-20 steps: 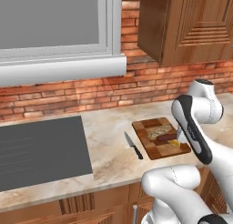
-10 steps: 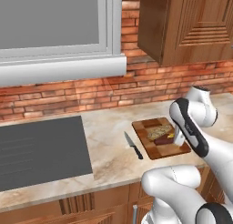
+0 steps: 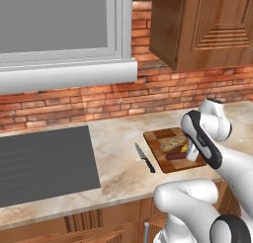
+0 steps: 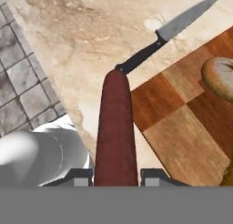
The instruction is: Retrieve the sausage and cheese from the fridge and place them on the cutting board on the counter.
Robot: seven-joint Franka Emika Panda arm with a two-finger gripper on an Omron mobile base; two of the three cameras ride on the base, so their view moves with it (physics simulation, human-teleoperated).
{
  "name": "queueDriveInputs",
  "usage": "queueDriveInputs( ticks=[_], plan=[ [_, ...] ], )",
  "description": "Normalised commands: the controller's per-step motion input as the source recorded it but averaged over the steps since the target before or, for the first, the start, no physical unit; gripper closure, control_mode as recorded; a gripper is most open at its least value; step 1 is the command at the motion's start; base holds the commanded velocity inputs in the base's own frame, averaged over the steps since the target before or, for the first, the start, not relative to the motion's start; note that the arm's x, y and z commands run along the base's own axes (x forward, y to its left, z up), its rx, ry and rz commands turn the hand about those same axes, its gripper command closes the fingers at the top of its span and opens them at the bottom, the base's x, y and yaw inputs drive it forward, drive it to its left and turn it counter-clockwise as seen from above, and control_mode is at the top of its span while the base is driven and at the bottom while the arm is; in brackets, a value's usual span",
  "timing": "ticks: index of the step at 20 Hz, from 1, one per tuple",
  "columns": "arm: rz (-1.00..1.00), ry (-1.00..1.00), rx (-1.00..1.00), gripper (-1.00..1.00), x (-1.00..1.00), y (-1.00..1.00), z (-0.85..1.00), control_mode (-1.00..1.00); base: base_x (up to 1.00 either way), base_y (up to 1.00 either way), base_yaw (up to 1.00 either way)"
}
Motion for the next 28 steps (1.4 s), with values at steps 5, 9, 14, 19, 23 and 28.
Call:
queueDriveInputs(
  ticks=[5, 9, 14, 19, 23, 28],
  plan=[
    [0.00, 0.00, 0.01, 1.00, 0.34, 0.00, -0.11, -1.00, 0.00, 0.00, 0.00],
    [0.00, 0.00, 0.07, 1.00, 0.49, 0.00, -0.04, -1.00, 0.00, 0.00, 0.00],
    [0.00, 0.02, 0.07, 1.00, 0.50, 0.00, -0.04, -1.00, 0.00, 0.00, 0.00],
    [0.00, 0.04, 0.02, 1.00, 0.35, 0.00, -0.20, -1.00, 0.00, 0.00, 0.00],
    [0.00, 0.07, 0.00, 1.00, 0.17, -0.08, -0.31, -1.00, 0.00, 0.00, 0.00],
    [0.00, 0.04, 0.00, -1.00, 0.01, -0.04, -0.34, -1.00, 0.00, 0.00, 0.00]
  ],
)
